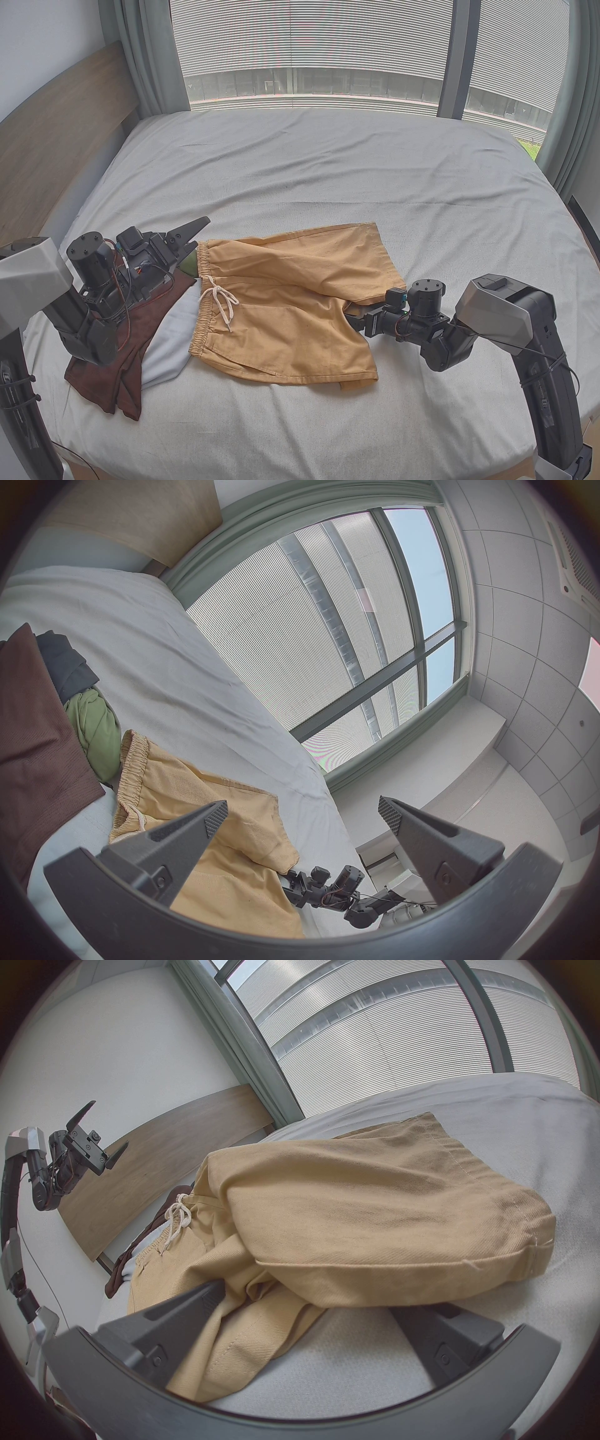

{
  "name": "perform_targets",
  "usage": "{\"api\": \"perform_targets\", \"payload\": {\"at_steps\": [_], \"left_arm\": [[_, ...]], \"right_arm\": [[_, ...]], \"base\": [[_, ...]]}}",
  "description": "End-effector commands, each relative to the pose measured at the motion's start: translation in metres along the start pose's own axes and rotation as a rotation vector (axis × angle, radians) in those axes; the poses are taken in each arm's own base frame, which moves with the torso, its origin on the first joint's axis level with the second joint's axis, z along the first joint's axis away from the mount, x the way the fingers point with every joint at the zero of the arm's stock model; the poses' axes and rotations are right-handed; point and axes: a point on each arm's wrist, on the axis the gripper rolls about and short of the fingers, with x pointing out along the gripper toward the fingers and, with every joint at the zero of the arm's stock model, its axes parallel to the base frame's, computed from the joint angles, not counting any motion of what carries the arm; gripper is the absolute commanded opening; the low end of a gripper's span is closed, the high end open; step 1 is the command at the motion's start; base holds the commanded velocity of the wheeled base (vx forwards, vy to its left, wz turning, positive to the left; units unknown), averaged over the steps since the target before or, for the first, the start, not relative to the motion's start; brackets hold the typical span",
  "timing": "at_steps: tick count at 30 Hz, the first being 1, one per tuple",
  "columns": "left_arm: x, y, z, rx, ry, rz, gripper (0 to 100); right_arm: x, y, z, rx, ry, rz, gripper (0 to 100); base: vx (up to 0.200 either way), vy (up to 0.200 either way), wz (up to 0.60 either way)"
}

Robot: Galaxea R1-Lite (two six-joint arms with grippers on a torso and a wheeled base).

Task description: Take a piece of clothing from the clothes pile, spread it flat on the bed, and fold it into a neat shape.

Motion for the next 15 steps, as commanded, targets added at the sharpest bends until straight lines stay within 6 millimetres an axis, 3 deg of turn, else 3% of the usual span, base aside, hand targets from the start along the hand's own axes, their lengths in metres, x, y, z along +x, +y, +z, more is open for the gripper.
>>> {"api": "perform_targets", "payload": {"at_steps": [1,2,15], "left_arm": [[0.000,0.001,-0.001,-0.003,0.003,0.003,100],[0.000,0.001,-0.001,-0.004,0.004,0.004,100],[0.000,0.002,-0.003,-0.008,0.009,0.008,100]], "right_arm": [[0.001,-0.004,-0.001,-0.001,-0.007,-0.009,100],[0.001,-0.004,-0.002,0.000,-0.006,-0.014,0],[-0.013,-0.001,0.005,0.005,-0.034,-0.021,0]], "base": [[0.000,0.000,0.00],[0.000,0.000,0.00],[0.000,0.000,0.00]]}}
